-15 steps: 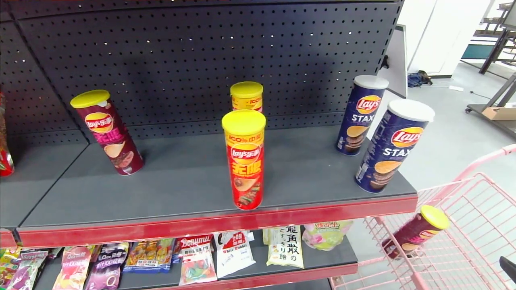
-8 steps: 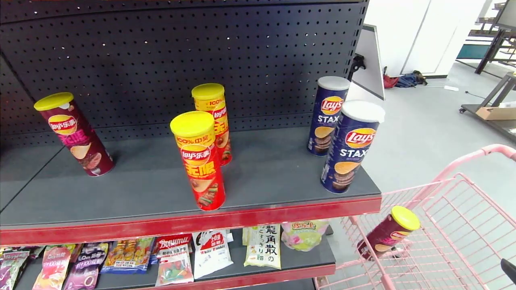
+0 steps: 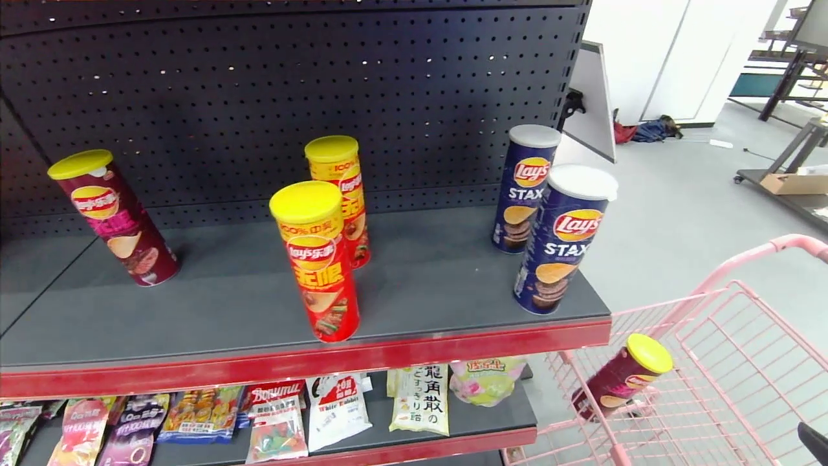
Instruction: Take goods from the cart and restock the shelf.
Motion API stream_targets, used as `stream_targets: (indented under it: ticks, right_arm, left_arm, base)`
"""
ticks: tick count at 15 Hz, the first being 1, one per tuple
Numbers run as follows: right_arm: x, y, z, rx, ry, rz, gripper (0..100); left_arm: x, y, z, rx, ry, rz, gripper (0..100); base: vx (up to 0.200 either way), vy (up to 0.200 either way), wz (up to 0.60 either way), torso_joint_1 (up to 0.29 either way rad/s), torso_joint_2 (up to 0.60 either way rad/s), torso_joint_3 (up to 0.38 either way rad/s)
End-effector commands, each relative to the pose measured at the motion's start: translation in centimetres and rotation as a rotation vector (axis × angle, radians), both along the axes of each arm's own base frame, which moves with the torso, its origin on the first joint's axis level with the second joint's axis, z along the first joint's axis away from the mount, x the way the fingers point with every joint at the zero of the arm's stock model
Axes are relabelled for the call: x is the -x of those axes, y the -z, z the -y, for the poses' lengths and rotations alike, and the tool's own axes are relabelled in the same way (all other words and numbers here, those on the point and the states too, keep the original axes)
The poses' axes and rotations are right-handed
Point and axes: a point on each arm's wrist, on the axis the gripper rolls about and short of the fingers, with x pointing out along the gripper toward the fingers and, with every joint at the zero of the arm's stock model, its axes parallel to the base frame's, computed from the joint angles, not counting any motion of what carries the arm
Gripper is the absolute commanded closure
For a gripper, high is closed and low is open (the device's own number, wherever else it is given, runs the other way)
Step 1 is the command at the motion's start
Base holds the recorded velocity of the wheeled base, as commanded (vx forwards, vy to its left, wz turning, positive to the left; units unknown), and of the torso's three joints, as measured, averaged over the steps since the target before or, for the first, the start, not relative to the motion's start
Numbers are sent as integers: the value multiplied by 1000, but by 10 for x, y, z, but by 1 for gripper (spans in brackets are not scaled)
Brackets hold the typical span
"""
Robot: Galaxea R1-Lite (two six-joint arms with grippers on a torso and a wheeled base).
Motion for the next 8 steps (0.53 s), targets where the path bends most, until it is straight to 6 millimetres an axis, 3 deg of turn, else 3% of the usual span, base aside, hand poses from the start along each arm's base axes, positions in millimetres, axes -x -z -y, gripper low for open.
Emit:
stream_targets:
  ticks: [1,6,8]
  right_arm:
    - [1,1,0,0,1,1,0]
    - [1,2,0,1,1,0,0]
    - [1,3,0,1,1,-5,0]
  left_arm:
    - [0,2,0,-2,3,-2,0]
    - [-1,7,0,-4,6,-11,0]
    - [-1,7,0,-4,6,-10,0]
  base:
    - [0,0,-600,-7,2,7]
    - [0,0,-600,5,1,3]
    - [0,0,0,0,0,0]
